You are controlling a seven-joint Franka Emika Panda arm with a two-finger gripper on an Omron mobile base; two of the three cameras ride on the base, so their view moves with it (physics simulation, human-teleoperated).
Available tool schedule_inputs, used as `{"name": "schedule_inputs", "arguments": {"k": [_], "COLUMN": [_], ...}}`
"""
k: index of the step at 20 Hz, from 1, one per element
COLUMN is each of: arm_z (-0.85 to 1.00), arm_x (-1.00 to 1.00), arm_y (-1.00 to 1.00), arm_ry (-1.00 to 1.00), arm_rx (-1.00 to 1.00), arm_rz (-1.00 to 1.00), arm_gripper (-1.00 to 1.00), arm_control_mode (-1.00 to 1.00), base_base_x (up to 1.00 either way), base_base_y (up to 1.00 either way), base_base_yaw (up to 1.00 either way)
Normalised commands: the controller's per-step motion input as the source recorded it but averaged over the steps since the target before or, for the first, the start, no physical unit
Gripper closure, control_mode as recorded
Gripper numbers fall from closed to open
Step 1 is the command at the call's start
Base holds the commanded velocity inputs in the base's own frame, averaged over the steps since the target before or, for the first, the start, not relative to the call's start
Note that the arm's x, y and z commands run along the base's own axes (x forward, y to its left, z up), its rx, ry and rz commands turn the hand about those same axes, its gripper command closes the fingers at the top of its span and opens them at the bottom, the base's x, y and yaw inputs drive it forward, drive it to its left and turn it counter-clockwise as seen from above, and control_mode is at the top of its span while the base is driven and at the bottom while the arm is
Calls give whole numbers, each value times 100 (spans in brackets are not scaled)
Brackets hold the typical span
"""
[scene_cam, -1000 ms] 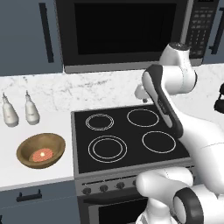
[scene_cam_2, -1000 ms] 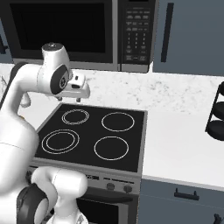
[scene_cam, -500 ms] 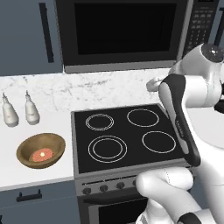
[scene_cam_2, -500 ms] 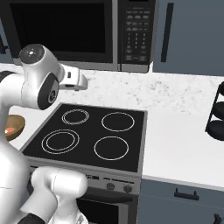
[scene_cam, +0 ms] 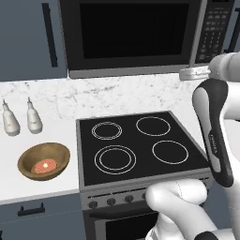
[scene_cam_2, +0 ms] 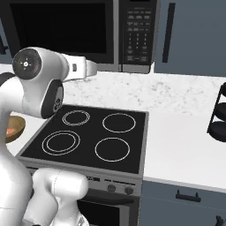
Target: Open the microwave, place the bowl with waffle inside the microwave, then close the microwave door and turn it on.
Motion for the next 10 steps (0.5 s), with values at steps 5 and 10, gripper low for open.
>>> {"name": "schedule_inputs", "arguments": {"k": [5, 10], "arm_z": [24, 15], "arm_x": [-13, 0], "arm_y": [-74, -33], "arm_ry": [-16, -17], "arm_rx": [1, 0], "arm_rz": [-2, 0], "arm_gripper": [-100, -100], "arm_control_mode": [-100, -100], "base_base_x": [0, 0], "base_base_y": [0, 0], "base_base_yaw": [0, 0]}}
